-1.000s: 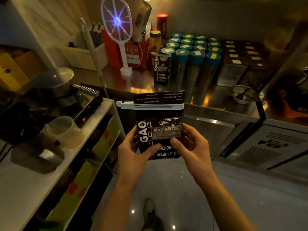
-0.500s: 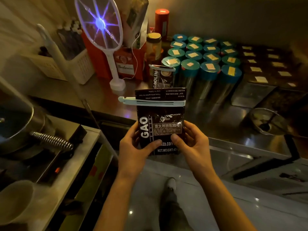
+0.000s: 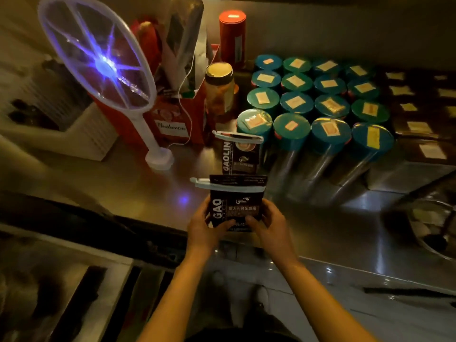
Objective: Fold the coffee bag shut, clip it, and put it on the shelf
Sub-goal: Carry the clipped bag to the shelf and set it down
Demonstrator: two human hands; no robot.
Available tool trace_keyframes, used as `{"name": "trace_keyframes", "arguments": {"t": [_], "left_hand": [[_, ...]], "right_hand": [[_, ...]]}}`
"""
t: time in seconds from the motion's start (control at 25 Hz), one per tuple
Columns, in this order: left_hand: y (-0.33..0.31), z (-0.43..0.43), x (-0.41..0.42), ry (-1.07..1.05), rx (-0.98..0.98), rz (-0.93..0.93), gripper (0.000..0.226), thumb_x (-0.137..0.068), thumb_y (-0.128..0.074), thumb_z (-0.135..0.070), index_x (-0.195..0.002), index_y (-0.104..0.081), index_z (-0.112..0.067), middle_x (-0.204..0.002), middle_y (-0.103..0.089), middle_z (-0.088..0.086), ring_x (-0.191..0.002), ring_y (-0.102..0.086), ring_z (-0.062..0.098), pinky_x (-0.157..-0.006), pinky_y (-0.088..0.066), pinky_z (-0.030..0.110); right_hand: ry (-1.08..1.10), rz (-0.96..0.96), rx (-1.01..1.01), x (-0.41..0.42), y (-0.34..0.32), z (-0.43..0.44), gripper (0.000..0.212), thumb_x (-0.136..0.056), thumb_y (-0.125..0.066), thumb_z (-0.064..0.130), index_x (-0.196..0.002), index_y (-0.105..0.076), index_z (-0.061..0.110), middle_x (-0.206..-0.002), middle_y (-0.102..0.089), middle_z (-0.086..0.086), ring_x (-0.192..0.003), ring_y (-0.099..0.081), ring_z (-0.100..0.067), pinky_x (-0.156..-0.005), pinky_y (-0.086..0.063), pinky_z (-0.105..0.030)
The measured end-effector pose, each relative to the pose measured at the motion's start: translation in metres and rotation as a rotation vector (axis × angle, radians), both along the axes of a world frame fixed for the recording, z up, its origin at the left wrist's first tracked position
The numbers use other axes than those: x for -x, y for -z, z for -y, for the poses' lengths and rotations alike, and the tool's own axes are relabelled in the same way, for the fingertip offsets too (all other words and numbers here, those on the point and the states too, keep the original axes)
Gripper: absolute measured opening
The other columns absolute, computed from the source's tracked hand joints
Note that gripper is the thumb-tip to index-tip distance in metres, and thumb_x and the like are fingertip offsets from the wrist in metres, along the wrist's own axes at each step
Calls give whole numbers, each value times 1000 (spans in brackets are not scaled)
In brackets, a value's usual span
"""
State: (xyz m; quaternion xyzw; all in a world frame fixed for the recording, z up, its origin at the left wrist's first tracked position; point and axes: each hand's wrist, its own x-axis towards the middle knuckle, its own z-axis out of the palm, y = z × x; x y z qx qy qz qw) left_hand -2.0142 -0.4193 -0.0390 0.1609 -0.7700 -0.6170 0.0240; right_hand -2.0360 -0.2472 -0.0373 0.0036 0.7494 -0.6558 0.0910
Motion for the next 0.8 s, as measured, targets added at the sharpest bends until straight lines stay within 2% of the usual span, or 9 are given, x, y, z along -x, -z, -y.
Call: {"name": "trace_keyframes", "arguments": {"t": [0.08, 0.16, 0.32, 0.4, 0.48, 0.56, 0.64, 0.72, 0.8], "left_hand": [[14, 3, 5, -3, 25, 20, 69, -71, -87, -9, -132, -56, -18, -119, -71, -2, -111, -68, 18, -89, -57, 32], [35, 19, 47, 15, 37, 52, 74, -70, -87, -5, -136, -54, -14, -120, -70, 3, -111, -68, 21, -92, -57, 36], [64, 35, 96, 200, -11, 139, 71, -74, -83, -1, -135, -53, -22, -118, -70, -4, -108, -67, 5, -89, -56, 22], [74, 35, 107, 209, -57, 171, 67, -76, -80, 2, -133, -53, -22, -117, -70, 0, -109, -68, 14, -93, -56, 34], [77, 35, 118, 229, -72, 191, 67, -79, -78, 2, -139, -49, -13, -123, -68, 10, -116, -65, 26, -99, -52, 45], [86, 36, 124, 280, -105, 233, 72, -82, -76, 1, -144, -43, -11, -131, -64, 14, -121, -61, 28, -102, -49, 46], [85, 36, 130, 315, -106, 227, 74, -83, -74, 3, -146, -40, -12, -132, -62, 12, -121, -60, 26, -99, -52, 37], [84, 36, 138, 347, -111, 225, 75, -84, -73, 3, -147, -37, -12, -127, -63, 8, -117, -61, 22, -85, -55, 17], [79, 36, 143, 361, -109, 213, 70, -85, -74, 0, -144, -39, -15, -122, -64, 3, -113, -62, 17, -80, -52, 9]], "right_hand": [[-38, 56, -25, 9, 6, 5, 49, -85, -70, 4, -127, -54, 25, -120, -67, 3, -113, -63, -11, -97, -53, -41], [25, 88, -54, 47, 20, 19, 50, -85, -70, 0, -130, -54, 15, -123, -67, -5, -115, -63, -18, -98, -51, -44], [172, 194, -95, 71, 44, 34, 46, -87, -68, -1, -130, -54, 7, -124, -65, -10, -117, -61, -24, -98, -52, -40], [216, 234, -108, 74, 57, 36, 44, -87, -68, 0, -127, -55, 13, -123, -65, -7, -118, -61, -23, -96, -53, -36], [227, 277, -121, 83, 64, 38, 47, -88, -68, 6, -132, -53, 17, -127, -64, -4, -118, -60, -19, -98, -52, -37], [237, 339, -151, 88, 72, 41, 50, -89, -68, 11, -135, -51, 20, -130, -62, 0, -119, -58, -16, -96, -51, -31], [248, 323, -185, 94, 73, 41, 49, -90, -67, 14, -136, -50, 20, -130, -62, 0, -121, -58, -18, -97, -51, -33], [257, 297, -208, 102, 73, 40, 47, -91, -66, 18, -135, -51, 21, -130, -63, -2, -121, -58, -19, -99, -50, -39], [261, 291, -224, 105, 70, 40, 44, -91, -65, 19, -133, -52, 22, -129, -63, -2, -122, -58, -20, -99, -50, -38]]}}
